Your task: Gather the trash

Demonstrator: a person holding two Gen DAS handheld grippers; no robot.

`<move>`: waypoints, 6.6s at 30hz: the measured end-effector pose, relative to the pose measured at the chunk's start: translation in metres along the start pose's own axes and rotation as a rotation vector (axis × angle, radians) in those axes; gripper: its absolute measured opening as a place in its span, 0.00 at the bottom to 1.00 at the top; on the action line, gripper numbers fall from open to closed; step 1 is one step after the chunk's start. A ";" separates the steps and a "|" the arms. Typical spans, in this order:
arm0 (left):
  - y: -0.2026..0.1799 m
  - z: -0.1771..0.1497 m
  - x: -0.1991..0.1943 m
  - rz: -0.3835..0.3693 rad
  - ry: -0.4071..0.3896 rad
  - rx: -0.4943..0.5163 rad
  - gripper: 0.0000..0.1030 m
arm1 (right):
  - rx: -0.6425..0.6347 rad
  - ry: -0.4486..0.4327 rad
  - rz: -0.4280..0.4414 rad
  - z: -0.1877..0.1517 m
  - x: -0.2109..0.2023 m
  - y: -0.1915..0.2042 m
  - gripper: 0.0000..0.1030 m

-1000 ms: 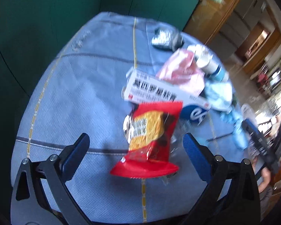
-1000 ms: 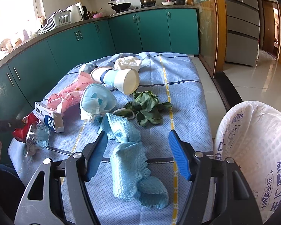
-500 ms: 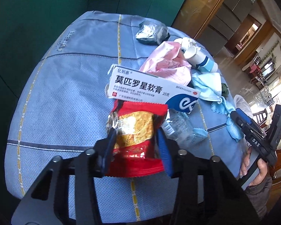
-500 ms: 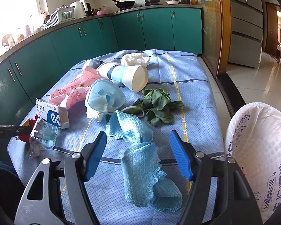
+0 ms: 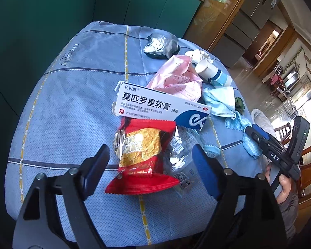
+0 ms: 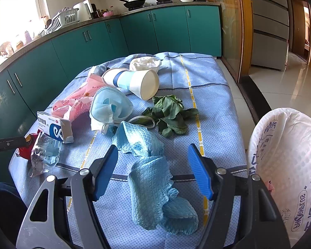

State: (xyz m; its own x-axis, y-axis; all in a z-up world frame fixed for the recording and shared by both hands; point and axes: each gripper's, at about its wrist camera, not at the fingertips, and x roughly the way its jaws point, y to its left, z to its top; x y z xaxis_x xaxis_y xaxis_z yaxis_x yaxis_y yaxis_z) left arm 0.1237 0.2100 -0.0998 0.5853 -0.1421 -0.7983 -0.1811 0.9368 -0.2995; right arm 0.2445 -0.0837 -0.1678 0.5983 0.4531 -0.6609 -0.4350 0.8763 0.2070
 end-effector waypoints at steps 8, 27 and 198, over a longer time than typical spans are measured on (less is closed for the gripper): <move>0.009 -0.001 0.008 -0.018 0.047 -0.026 0.88 | 0.001 -0.001 0.000 0.000 0.000 0.000 0.70; 0.018 -0.001 0.025 -0.019 0.110 -0.070 0.48 | -0.017 0.007 -0.006 0.000 0.005 0.005 0.71; -0.083 0.074 0.004 0.247 -0.371 0.022 0.96 | -0.033 -0.170 -0.072 0.036 -0.017 0.015 0.97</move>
State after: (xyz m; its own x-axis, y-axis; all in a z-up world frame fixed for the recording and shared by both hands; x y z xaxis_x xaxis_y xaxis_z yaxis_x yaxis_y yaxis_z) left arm 0.1993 0.1550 -0.0390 0.7713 0.2070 -0.6019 -0.3361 0.9355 -0.1090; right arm 0.2525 -0.0720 -0.1275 0.7327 0.4131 -0.5409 -0.4073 0.9028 0.1378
